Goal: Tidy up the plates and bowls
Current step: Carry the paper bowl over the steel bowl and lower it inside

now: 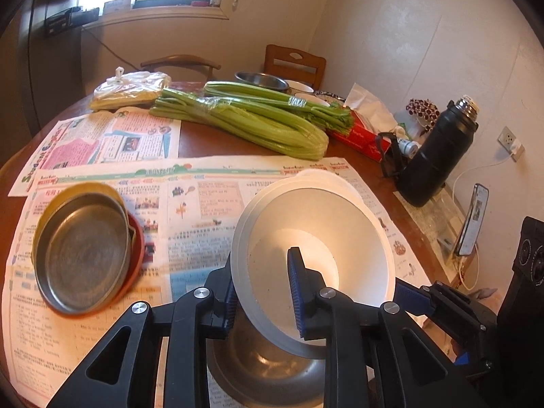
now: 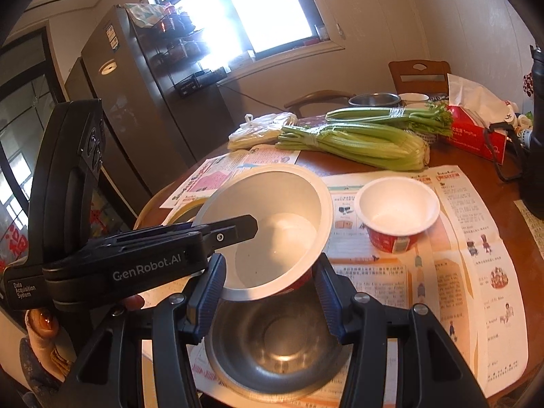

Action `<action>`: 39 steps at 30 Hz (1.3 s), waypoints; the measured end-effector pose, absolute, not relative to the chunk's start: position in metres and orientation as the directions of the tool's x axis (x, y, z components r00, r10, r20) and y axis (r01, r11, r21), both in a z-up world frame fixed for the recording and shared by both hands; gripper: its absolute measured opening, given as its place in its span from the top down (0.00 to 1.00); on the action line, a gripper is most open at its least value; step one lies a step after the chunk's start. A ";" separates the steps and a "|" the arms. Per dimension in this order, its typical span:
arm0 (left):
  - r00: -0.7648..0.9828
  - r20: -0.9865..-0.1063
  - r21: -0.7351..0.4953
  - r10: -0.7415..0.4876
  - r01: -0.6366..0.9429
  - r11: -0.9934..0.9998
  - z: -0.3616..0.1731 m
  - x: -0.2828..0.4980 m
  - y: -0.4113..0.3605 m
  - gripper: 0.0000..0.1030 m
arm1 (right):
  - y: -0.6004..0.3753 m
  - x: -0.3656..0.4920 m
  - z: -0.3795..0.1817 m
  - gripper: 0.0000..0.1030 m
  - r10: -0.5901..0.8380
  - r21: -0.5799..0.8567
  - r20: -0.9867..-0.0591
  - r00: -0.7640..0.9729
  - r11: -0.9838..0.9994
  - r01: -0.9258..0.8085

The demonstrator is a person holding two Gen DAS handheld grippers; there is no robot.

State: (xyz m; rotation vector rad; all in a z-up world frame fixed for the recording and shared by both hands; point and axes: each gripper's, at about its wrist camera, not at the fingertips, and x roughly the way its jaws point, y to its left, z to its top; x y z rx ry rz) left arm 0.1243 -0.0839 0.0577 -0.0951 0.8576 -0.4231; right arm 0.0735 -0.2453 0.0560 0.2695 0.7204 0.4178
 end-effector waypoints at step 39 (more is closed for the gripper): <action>0.529 -0.780 -0.214 -0.336 0.278 0.936 -0.002 0.100 -0.092 0.73 | -0.245 0.057 -0.001 0.48 0.462 0.373 -0.685 0.563 0.887 -0.274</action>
